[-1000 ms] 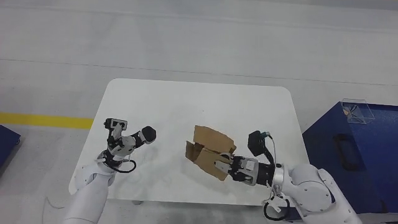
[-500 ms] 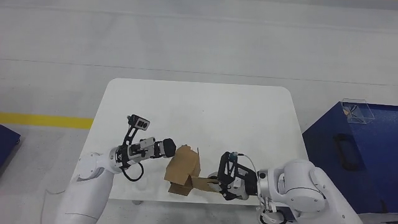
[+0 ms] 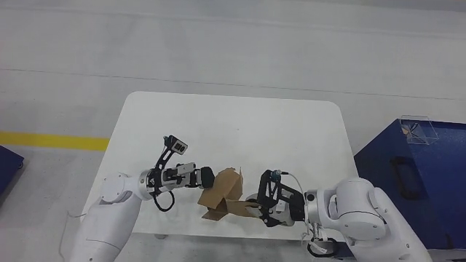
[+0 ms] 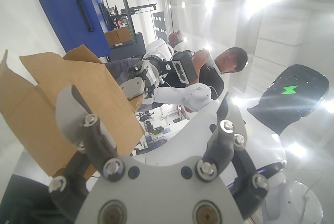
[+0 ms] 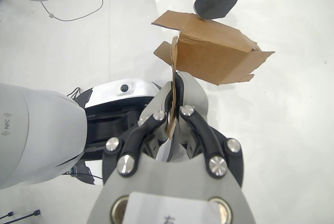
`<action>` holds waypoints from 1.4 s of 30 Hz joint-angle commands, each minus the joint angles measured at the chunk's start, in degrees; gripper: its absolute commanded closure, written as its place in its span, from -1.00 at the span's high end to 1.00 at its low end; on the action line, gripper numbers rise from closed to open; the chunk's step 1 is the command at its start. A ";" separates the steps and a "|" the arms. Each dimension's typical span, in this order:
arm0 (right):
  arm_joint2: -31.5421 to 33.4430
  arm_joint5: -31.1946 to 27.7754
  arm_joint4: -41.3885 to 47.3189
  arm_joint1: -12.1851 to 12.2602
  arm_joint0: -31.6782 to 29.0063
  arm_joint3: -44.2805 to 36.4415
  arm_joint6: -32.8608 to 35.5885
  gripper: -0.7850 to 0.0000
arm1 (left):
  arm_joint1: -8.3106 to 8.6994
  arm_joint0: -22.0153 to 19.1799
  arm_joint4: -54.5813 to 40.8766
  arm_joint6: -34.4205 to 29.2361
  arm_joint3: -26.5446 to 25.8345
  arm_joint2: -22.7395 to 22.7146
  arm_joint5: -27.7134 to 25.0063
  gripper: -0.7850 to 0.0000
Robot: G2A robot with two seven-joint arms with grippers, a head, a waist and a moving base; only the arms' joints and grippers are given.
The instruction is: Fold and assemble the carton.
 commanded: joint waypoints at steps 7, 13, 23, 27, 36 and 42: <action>0.19 3.80 2.41 0.10 0.31 1.48 -1.55 -1.00 | 0.45 1.20 -3.08 0.11 -0.50 -1.99 2.31 1.00; 1.95 6.93 8.33 0.59 2.43 3.87 1.68 -1.00 | 2.64 6.42 10.55 4.72 -8.80 -8.23 -3.73 1.00; 2.78 11.80 13.78 1.22 4.67 5.64 5.65 -1.00 | 5.32 19.89 51.55 19.79 -31.09 -14.00 -0.83 1.00; 1.26 12.34 14.86 1.29 5.50 5.57 6.99 -1.00 | 5.37 22.22 58.98 24.01 -35.27 -11.53 3.03 1.00; -2.77 12.25 16.27 1.22 7.24 6.31 7.45 -1.00 | 5.27 20.98 64.73 26.66 -34.71 -5.08 6.69 1.00; -4.24 11.82 17.25 1.26 7.77 6.43 7.02 -1.00 | 5.01 18.34 65.25 28.43 -31.67 -1.37 7.71 0.81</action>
